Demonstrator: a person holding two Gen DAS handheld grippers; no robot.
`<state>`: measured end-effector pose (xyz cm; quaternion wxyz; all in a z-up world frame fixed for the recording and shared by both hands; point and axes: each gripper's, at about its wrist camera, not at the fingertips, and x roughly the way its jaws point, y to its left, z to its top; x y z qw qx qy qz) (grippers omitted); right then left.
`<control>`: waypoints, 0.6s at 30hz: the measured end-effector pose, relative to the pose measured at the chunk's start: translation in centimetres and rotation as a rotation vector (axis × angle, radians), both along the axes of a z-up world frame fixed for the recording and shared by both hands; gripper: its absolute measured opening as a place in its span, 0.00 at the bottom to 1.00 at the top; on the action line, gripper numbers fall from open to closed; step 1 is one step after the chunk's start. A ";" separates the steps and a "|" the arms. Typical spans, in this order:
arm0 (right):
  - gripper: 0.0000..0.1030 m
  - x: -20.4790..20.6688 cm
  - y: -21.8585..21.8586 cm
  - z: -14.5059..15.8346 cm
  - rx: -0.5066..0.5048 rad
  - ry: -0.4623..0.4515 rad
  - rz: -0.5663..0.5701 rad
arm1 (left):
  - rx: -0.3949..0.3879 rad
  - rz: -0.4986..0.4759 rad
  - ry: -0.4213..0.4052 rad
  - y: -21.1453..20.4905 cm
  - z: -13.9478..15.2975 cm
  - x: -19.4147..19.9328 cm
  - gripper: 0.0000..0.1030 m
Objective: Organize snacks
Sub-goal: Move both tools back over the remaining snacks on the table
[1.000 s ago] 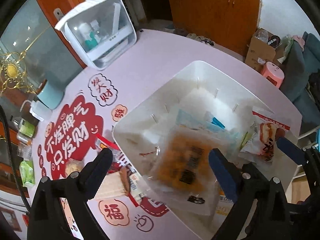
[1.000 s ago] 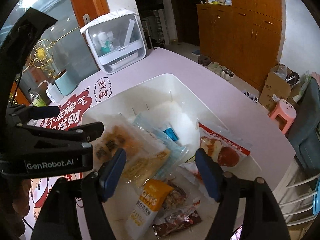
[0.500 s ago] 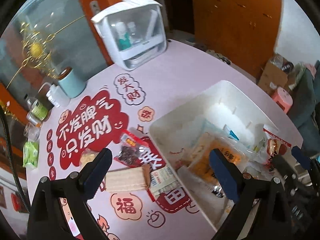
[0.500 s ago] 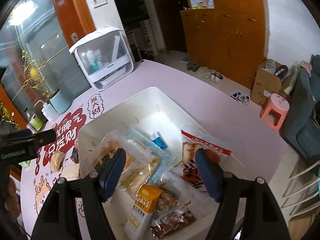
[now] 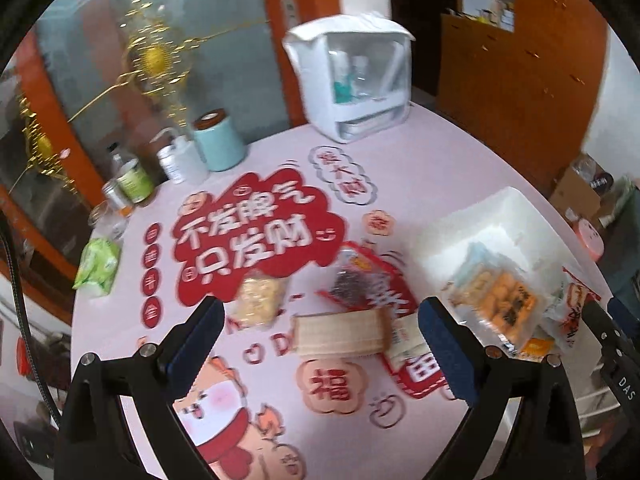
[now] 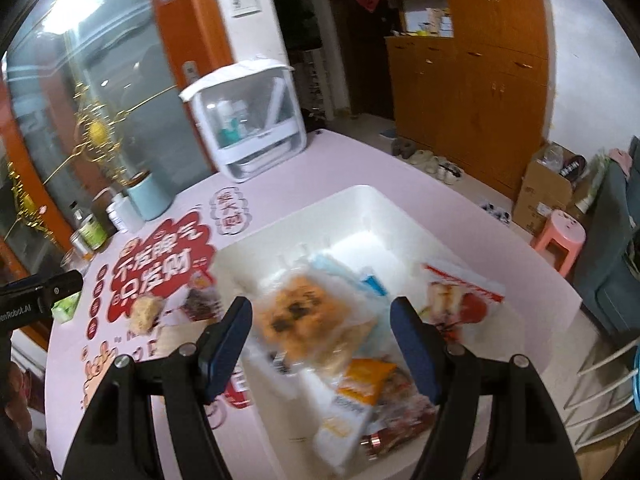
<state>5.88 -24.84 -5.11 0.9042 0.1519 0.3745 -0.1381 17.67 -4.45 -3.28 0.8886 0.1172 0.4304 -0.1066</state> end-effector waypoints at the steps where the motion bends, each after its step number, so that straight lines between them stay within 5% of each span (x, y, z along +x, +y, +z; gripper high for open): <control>1: 0.70 0.1 0.6 0.1 0.000 -0.002 0.010 | -0.002 0.010 -0.004 0.9 0.2 -0.1 0.94; 10: 0.70 1.6 7.5 0.1 -0.006 0.009 0.107 | 0.007 0.106 -0.031 9.9 0.4 -0.5 0.94; 18: 0.70 3.7 12.3 -1.4 0.028 0.044 0.211 | 0.006 0.104 0.054 14.6 -2.4 0.9 0.94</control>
